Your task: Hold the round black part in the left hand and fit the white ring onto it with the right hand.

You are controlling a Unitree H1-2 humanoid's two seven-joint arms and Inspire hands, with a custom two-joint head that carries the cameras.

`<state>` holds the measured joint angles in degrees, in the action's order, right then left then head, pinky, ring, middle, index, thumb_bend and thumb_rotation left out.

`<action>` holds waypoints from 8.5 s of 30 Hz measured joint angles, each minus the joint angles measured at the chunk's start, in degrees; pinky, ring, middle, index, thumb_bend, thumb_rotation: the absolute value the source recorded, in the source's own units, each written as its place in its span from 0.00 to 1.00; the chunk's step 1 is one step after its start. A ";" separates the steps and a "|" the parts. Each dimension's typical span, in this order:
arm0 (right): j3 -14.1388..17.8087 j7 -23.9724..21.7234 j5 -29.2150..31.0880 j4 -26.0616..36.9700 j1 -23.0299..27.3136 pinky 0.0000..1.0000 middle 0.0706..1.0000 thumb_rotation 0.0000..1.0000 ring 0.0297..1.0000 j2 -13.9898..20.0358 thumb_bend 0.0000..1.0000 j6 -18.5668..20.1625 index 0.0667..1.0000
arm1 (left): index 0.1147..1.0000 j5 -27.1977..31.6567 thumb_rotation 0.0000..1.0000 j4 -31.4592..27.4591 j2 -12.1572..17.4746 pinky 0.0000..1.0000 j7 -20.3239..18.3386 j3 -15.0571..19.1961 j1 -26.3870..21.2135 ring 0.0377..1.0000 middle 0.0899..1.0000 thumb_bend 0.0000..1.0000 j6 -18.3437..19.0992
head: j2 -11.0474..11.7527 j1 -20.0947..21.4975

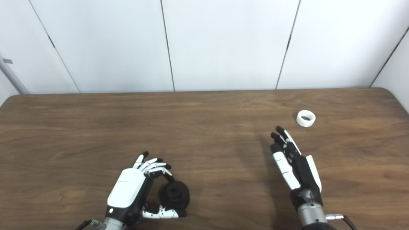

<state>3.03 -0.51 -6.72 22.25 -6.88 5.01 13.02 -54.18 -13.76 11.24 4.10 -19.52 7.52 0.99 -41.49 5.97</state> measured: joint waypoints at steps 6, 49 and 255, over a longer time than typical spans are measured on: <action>1.22 1.00 -5.42 0.03 2.31 0.86 0.89 0.47 0.89 2.51 0.65 1.41 0.84 | 0.42 0.61 0.05 0.01 0.98 1.00 -0.08 0.86 0.23 0.85 0.73 0.52 -1.01 | 0.88 2.99; -10.39 -4.84 -26.28 -40.81 35.39 0.99 0.94 0.34 0.98 24.90 0.85 8.77 0.75 | 0.42 4.09 0.05 1.47 3.76 1.00 -0.12 3.86 0.90 0.82 0.71 0.52 -3.96 | 4.13 10.29; -27.62 -35.64 -28.77 7.01 20.52 1.00 0.83 0.13 0.99 11.90 0.52 10.83 0.45 | 0.42 -9.35 0.05 -5.60 -6.35 1.00 -9.15 -3.83 1.43 0.85 0.72 0.52 8.20 | -9.05 -10.80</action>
<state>-24.59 -36.15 -35.48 29.26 13.64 16.91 23.85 -63.53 -19.35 4.89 -5.04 -23.36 8.95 9.19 -50.54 -4.83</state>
